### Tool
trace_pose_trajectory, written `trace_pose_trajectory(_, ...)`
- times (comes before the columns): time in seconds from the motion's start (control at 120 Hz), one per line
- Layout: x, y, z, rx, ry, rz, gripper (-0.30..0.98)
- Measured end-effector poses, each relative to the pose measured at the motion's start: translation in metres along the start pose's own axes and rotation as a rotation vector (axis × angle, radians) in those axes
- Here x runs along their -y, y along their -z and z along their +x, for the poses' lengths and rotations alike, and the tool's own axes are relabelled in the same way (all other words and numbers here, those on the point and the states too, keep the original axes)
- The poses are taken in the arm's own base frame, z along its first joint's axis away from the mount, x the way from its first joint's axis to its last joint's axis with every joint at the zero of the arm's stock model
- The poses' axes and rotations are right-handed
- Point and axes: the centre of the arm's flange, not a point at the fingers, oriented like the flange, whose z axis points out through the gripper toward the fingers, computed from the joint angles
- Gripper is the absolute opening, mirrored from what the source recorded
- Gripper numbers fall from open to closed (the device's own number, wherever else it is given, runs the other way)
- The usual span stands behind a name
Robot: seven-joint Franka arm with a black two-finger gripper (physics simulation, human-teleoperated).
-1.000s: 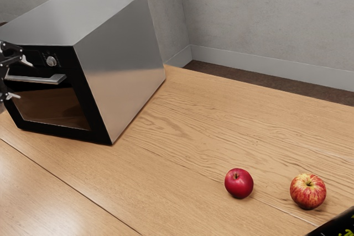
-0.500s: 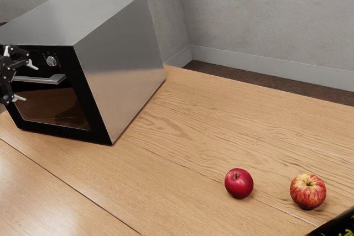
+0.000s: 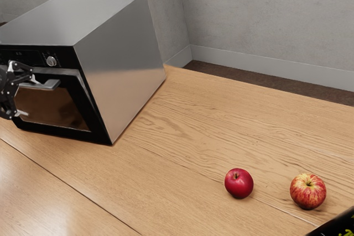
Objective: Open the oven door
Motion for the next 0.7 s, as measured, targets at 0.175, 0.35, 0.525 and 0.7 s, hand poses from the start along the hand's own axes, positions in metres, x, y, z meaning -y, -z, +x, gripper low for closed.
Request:
trace_pose_trajectory(0.175, 0.054, 0.031, -0.04, -0.051, 0.002, -0.015, 0.68)
trace_pose_trajectory(0.35, 0.114, 0.075, -0.071, -0.146, 0.019, -0.066, 0.68)
trace_pose_trajectory(0.525, 0.059, 0.117, -0.129, -0.195, -0.227, -0.081, 0.68)
trace_pose_trajectory(0.7, -0.084, 0.19, -0.399, 0.15, -0.994, -0.107, 0.68)
